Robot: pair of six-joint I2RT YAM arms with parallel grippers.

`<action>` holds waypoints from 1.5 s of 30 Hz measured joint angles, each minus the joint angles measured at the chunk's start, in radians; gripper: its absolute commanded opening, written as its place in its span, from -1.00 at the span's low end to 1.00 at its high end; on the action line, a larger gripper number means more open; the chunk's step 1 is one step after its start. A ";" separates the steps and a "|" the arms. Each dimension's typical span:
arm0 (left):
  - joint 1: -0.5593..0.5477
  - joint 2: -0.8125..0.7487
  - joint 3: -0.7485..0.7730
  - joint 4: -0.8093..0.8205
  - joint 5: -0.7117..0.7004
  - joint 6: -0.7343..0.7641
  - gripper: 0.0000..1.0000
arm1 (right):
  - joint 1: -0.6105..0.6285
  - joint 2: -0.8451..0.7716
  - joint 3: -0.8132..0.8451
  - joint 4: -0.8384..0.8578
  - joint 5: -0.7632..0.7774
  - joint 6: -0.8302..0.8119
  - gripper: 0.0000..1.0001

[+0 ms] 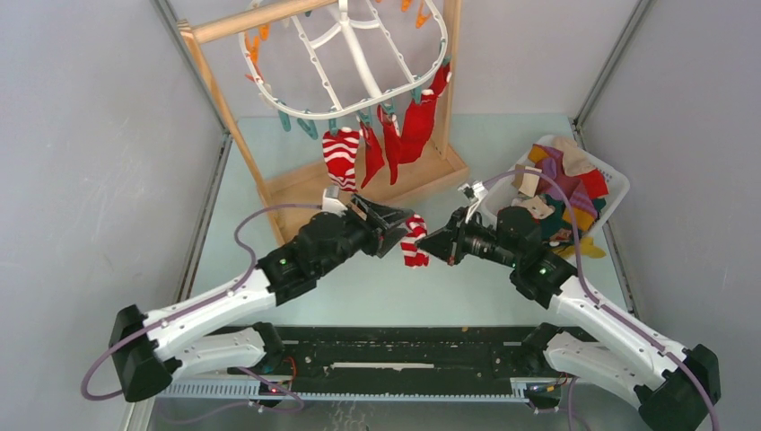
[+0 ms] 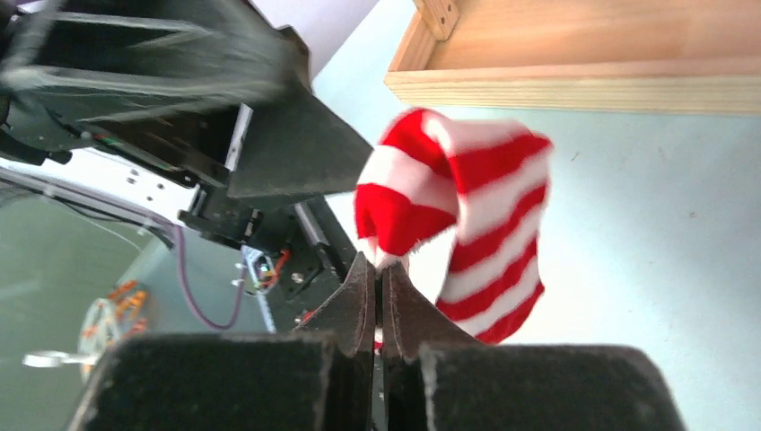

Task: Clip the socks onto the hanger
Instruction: Pick up the sock from the bin.

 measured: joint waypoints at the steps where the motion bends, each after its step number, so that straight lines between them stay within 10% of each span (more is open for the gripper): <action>1: 0.001 -0.026 0.000 0.002 -0.004 0.048 0.63 | -0.018 0.000 0.000 0.001 -0.024 0.030 -1.00; 18: -0.025 -0.608 -0.386 0.159 0.247 1.245 0.85 | -0.246 0.029 -0.062 0.133 -0.296 0.647 -1.00; 30: -0.138 -0.219 -0.198 0.240 0.287 1.725 0.83 | -0.259 0.071 -0.062 0.114 -0.303 0.779 -1.00; 45: -0.197 -0.036 -0.077 0.207 0.161 1.844 0.10 | -0.260 0.090 -0.062 0.115 -0.309 0.819 -1.00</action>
